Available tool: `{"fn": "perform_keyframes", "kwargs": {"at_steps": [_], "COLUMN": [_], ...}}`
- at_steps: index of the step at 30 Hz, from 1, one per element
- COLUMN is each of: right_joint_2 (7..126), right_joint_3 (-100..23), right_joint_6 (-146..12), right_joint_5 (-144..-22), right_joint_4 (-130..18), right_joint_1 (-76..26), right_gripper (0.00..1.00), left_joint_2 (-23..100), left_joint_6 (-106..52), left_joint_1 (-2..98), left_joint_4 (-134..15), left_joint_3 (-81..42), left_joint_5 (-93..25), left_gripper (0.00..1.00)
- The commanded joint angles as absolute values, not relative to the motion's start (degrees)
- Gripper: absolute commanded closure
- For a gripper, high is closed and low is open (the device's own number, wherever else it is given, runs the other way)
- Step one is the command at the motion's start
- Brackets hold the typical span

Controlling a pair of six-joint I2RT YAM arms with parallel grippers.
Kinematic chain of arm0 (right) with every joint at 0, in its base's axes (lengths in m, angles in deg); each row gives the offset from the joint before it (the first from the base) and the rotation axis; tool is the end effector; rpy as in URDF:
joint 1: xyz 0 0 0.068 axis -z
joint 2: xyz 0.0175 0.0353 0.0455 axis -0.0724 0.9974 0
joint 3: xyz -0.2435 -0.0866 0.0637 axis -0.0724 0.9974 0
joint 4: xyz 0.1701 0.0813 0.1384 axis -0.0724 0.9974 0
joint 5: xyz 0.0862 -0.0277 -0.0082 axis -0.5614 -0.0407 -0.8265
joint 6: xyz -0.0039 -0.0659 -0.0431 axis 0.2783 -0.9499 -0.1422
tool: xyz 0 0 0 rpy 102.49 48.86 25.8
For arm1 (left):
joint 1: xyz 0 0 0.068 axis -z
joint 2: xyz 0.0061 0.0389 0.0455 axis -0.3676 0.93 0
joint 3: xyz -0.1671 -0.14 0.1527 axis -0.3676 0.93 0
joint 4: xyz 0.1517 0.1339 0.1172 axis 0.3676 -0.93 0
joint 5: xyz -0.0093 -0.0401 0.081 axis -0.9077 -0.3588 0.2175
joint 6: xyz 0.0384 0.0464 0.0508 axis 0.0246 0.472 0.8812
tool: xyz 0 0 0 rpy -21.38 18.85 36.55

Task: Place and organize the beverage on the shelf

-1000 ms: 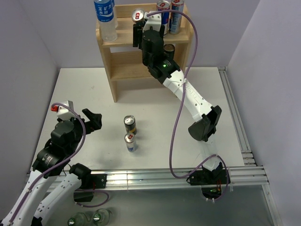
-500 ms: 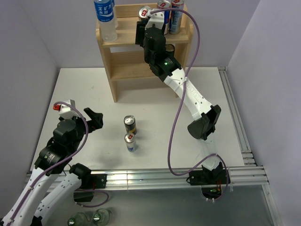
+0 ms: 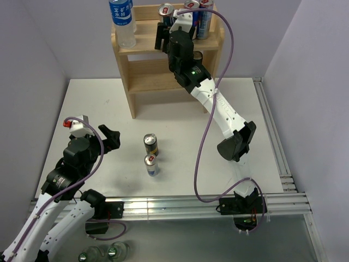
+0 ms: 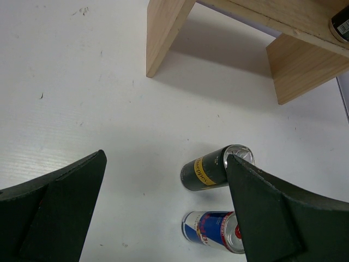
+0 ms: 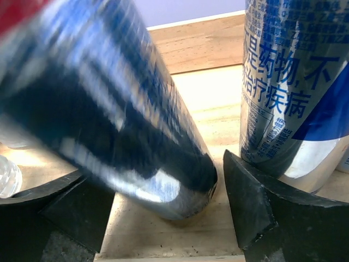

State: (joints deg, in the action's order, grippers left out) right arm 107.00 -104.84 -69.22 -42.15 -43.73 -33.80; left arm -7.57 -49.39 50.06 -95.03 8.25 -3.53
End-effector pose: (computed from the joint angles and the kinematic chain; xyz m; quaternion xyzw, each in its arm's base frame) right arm 0.3886 0.2562 0.4814 0.0241 0.6680 0.0853 0.7389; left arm 0.1143 -0.0333 0.3097 -0.1473 0.7898 -0.1649 0.5722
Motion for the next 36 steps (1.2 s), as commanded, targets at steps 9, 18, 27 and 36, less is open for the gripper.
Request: {"fn": "perform_keyframes", "kwargs": {"at_steps": [9,18,27,36], "right_joint_2": [107.13,106.34,103.61,99.57], "right_joint_3": [-106.06,-104.04,-99.04,-91.74], "right_joint_6": [-68.48,-68.31,-69.01,-69.71], "right_joint_5": [-41.61,-41.70,-41.44,-39.33], "right_joint_4": [-44.37,-44.11,-44.99,-46.39], "right_joint_1": [-32.41,-32.32,-33.29,-35.93], "right_gripper": [0.17,0.18,0.18,0.16], "left_joint_2": [-7.25,-7.08,-6.90,-6.99], "left_joint_6": [-49.21,-49.21,-49.12,-48.95], "left_joint_1": [50.13,50.22,50.13,50.22], "left_joint_4": [-93.02,-92.84,-92.49,-92.49], "left_joint_3": [8.46,8.55,8.64,8.55], "left_joint_5": [-2.70,-2.70,-2.44,-2.08], "left_gripper": [0.01,0.01,0.01,0.01]}}
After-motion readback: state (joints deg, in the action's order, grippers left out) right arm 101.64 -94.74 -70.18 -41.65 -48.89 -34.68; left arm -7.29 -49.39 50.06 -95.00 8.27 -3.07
